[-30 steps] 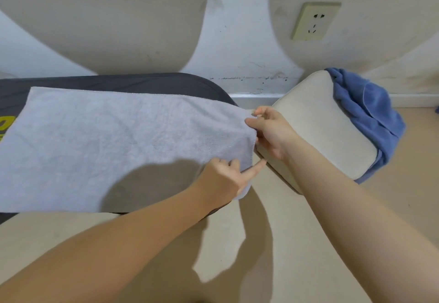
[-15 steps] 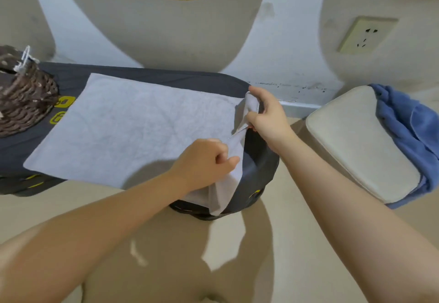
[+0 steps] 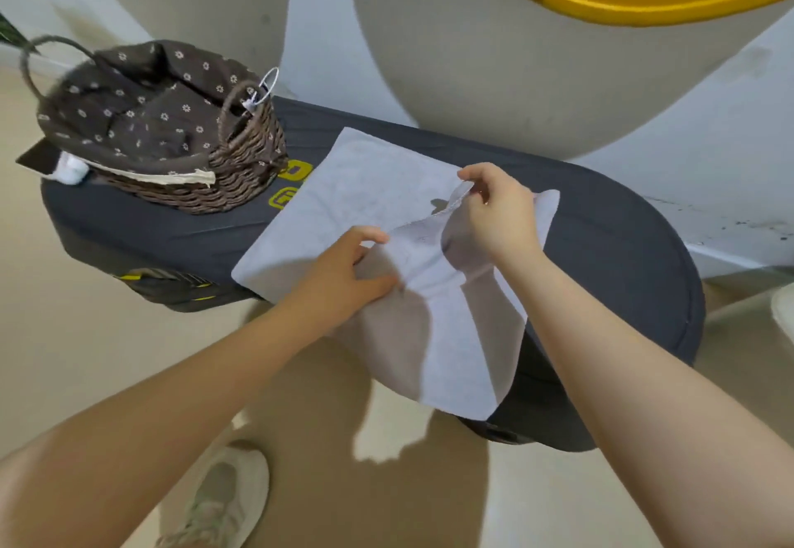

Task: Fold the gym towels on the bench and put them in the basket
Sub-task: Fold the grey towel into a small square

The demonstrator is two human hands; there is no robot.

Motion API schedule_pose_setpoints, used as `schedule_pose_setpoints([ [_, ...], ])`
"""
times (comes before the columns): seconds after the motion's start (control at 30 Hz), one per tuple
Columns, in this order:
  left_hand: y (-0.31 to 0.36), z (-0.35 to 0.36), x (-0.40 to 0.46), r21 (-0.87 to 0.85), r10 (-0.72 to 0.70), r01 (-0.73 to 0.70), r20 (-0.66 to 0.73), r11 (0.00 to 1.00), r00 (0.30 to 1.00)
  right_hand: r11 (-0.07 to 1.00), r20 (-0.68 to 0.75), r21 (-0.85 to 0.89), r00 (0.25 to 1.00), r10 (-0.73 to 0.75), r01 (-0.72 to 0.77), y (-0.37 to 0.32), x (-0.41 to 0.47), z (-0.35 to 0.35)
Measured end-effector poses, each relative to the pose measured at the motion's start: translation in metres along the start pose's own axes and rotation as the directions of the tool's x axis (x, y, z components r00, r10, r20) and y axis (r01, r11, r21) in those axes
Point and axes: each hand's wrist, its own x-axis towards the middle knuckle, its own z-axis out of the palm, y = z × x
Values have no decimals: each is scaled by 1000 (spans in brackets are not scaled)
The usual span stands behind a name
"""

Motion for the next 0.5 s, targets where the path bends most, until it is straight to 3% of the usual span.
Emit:
schedule_pose_setpoints([
  [0.1,-7,-29,13,-61,-90,89,-23,994,996,999,-80,-52,997,-9,5,-14,18,21],
  [0.33,-33,-81,49,25,-76,74,102,997,992,967,-151,-250,985,-80,40,-49,83,61],
  [0.5,-62,-104,66,-61,-196,215,230,975,953,967,-152,-201,980,130,-159,-70,105,113],
])
